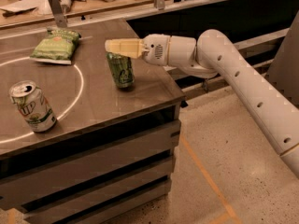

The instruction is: Place green can upright

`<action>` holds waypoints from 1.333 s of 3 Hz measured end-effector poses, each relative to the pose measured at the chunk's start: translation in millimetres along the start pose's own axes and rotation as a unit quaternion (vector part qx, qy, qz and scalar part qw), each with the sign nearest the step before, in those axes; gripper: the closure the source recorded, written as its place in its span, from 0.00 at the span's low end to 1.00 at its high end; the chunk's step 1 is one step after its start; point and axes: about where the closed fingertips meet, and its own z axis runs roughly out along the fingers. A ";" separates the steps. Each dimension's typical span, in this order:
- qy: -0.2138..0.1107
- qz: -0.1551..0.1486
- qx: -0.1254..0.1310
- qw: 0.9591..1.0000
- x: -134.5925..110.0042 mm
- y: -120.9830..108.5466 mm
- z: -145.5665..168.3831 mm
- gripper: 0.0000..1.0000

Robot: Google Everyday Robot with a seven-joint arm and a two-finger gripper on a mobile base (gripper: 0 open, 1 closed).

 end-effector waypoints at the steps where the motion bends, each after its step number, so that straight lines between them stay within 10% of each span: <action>1: 0.011 -0.015 -0.028 0.999 11.2 4.7 -4.0 0.27; 2: 0.009 -0.036 -0.048 0.998 17.1 8.3 -10.0 0.04; 4: 0.052 -0.071 -0.034 0.996 6.1 15.5 -35.0 0.00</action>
Offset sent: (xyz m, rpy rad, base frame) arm -0.0222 -0.0193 -0.0185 0.0237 -0.1338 0.1225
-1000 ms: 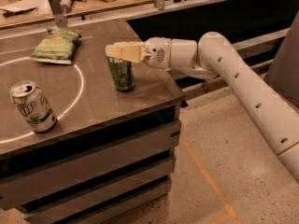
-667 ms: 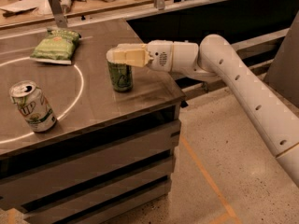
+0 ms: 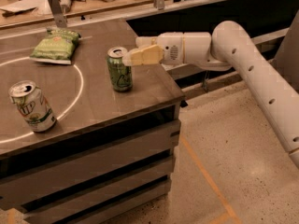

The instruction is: Place green can upright

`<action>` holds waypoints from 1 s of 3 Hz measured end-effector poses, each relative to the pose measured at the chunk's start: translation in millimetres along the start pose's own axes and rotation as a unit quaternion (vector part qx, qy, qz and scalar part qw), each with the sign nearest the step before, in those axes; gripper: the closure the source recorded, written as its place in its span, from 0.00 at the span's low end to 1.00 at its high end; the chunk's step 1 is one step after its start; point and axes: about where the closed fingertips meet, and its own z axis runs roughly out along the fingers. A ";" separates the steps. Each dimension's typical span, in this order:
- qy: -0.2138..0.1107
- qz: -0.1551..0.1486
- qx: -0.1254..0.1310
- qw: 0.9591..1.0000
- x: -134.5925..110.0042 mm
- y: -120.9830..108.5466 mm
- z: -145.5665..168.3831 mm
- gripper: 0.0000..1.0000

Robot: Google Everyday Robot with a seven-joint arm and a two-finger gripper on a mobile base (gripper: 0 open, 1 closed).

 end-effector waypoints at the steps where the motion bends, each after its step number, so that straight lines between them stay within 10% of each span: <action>1: 0.041 -0.028 0.018 0.999 -21.1 2.0 -23.3 0.00; 3: 0.061 -0.075 0.031 0.995 -43.1 5.4 -51.3 0.00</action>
Offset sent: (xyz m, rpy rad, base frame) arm 0.0053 -0.0903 0.0704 -0.2162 -0.2750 -0.0437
